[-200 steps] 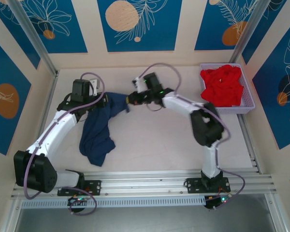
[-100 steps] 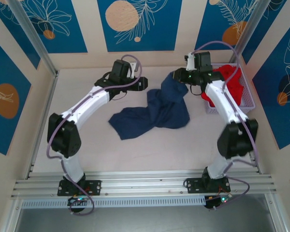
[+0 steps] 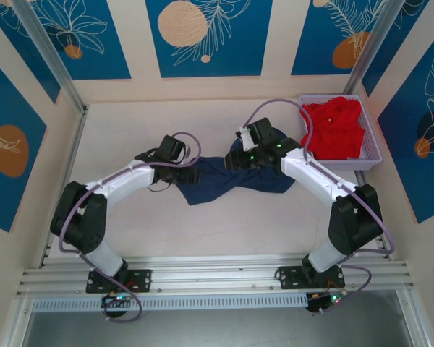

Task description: Fold the inside-out t-shirt

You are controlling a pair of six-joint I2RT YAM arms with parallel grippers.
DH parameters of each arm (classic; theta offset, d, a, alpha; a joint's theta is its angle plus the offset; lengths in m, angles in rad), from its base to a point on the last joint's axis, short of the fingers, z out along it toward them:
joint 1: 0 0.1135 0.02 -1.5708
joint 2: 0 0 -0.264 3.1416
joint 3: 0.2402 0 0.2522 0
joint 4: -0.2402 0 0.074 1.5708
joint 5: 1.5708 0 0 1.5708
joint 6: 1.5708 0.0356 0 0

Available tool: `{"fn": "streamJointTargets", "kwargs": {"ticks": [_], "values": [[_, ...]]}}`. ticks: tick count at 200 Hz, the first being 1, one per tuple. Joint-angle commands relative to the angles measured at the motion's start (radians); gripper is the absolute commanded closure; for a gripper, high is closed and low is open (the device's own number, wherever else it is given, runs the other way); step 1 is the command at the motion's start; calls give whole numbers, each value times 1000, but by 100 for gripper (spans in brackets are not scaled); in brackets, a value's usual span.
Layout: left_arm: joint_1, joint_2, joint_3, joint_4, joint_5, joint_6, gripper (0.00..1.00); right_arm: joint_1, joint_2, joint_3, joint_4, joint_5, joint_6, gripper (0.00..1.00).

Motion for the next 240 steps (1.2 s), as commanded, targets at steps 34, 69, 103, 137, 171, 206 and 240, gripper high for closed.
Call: {"fn": "streamJointTargets", "kwargs": {"ticks": [34, 69, 103, 137, 171, 206, 240], "values": [[124, 143, 77, 51, 74, -18, 27, 71, 93, -30, 71, -73, 77, 36], [134, 201, 89, 52, 93, -25, 42, 71, 86, -19, 54, -62, 69, 36], [133, 177, 67, 61, 115, -39, 71, 69, 64, -21, 12, -33, 50, 36], [132, 46, 45, 44, 160, -38, 99, 59, 2, -56, -20, -16, 44, 36], [89, -158, 111, -26, 263, -55, 92, 58, -106, -117, -23, -29, 18, 33], [22, -239, 289, -45, 305, -97, 93, 37, -220, -197, 63, -80, -3, 31], [-34, -215, 449, -68, 302, -105, 99, 46, -289, -300, 232, -183, 2, 25]]}}
